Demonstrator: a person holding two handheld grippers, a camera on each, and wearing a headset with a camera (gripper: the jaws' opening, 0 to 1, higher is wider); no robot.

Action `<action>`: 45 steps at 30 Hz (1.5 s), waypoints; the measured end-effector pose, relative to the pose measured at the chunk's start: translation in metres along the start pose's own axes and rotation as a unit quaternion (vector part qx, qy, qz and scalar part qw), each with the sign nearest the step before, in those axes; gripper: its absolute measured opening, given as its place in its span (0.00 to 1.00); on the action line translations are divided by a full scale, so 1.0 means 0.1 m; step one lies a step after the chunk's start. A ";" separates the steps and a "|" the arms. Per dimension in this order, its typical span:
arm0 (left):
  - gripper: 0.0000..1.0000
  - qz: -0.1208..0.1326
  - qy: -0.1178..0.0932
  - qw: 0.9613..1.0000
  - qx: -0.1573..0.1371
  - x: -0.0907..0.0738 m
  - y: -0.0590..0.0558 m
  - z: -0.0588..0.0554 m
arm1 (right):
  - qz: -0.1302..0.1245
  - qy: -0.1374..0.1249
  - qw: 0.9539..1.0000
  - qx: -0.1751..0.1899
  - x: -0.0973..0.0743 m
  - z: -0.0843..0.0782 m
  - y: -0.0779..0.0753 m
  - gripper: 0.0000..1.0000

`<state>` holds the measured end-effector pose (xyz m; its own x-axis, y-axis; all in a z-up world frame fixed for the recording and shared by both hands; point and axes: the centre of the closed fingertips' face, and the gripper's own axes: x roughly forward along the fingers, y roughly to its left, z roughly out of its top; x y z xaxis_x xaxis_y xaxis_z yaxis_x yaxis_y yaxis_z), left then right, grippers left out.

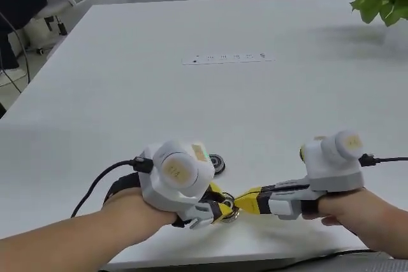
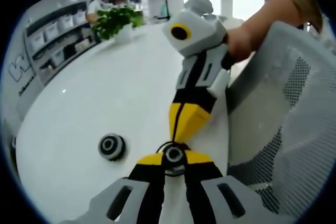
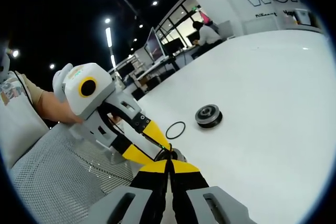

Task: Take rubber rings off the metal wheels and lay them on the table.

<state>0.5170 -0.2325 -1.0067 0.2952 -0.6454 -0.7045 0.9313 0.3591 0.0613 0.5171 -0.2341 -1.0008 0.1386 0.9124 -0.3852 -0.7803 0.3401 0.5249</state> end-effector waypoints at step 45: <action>0.48 0.046 -0.056 0.995 -0.070 -0.89 0.21 0.08 | 0.019 -0.020 0.999 -0.028 0.01 0.49 0.14 0.00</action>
<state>0.5124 -0.1728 -0.9365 0.4075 -0.6738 -0.6164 0.8624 0.5059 0.0171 0.5361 -0.2173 -0.9563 0.1319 0.9328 -0.3354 -0.8178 0.2936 0.4950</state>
